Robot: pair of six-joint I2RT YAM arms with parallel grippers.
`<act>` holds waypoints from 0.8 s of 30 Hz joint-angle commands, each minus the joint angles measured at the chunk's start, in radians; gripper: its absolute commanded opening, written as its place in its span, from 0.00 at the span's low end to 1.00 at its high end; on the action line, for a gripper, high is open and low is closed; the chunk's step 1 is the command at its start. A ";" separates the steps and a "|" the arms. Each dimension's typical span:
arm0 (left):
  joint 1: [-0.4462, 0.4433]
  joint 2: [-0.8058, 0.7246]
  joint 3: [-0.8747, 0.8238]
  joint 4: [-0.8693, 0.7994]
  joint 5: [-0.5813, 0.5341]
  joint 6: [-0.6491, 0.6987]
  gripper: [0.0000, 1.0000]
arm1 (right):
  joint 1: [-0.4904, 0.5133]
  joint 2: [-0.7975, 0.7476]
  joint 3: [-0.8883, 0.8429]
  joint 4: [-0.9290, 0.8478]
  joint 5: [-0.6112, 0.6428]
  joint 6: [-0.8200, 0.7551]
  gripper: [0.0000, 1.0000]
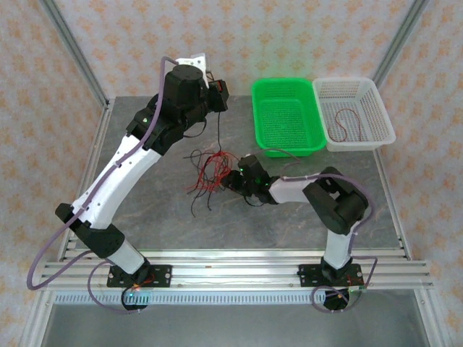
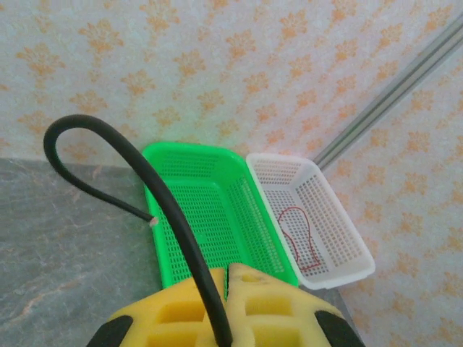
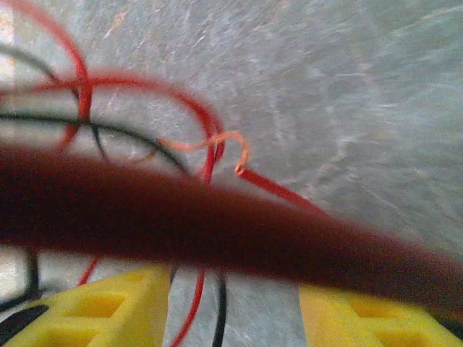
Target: Untangle the cables
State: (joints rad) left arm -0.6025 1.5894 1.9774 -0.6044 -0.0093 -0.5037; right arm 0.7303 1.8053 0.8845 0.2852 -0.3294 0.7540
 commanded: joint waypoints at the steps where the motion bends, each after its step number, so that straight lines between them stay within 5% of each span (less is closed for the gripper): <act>1: -0.006 0.016 0.055 -0.044 -0.059 0.037 0.00 | 0.000 -0.149 -0.020 -0.150 0.130 -0.105 0.52; 12: -0.006 0.010 -0.087 0.048 -0.041 0.013 0.00 | 0.001 -0.599 -0.074 -0.280 0.090 -0.193 0.79; 24: -0.006 0.025 -0.060 0.055 -0.027 0.012 0.00 | 0.009 -0.347 0.166 -0.260 0.146 -0.054 0.86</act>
State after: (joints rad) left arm -0.6025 1.6146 1.8885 -0.5854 -0.0383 -0.4961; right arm 0.7315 1.4101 0.9981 0.0360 -0.2356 0.6655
